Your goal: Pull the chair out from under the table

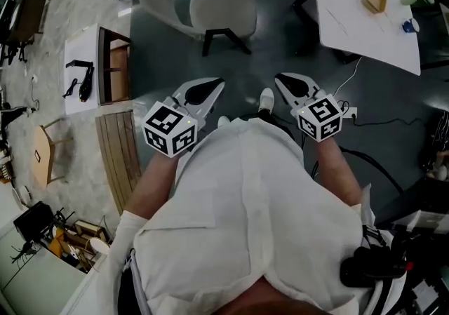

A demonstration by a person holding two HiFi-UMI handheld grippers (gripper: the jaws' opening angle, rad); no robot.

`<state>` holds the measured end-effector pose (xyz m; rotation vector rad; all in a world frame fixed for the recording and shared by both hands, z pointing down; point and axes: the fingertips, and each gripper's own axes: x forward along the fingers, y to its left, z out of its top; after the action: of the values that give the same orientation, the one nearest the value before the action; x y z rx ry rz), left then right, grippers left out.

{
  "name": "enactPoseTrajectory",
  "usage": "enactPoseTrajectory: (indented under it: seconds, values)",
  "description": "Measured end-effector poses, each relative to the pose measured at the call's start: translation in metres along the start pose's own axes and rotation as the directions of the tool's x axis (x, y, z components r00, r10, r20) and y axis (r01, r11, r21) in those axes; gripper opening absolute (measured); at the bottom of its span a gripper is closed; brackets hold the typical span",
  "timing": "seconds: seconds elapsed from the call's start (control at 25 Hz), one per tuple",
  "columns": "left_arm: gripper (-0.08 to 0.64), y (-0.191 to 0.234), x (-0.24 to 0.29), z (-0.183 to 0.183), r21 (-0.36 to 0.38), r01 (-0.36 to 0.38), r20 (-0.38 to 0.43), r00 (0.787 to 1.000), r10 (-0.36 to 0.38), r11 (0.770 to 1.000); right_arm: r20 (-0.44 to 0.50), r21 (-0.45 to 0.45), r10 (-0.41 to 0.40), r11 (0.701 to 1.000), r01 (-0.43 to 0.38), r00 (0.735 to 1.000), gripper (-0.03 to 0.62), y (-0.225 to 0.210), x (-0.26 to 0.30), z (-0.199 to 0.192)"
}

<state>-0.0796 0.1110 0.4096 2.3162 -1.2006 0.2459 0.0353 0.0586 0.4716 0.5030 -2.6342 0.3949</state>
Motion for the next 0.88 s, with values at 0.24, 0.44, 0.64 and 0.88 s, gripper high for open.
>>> enactPoseTrajectory:
  seconds: [0.24,0.44,0.64,0.88]
  values:
    - [0.006,-0.011,-0.044,-0.027,-0.006,0.044,0.002,0.999,-0.044,0.999,0.004,-0.003,0.01,1.0,-0.01,1.0,0.021,0.066,0.005,-0.008]
    - [0.006,-0.01,-0.069,-0.044,-0.006,0.045,0.007,0.999,-0.045,0.999,0.001,-0.002,0.042,0.999,-0.042,0.999,0.021,0.112,0.014,-0.012]
    - [0.006,-0.009,-0.087,-0.053,0.001,0.037,0.014,0.999,-0.037,0.999,0.0,-0.032,0.055,0.998,-0.055,0.999,0.02,0.133,0.019,-0.007]
    - [0.006,0.0,-0.103,-0.064,-0.071,0.032,0.026,0.999,-0.03,0.997,-0.003,-0.056,0.052,0.997,-0.052,0.999,0.018,0.144,0.023,-0.003]
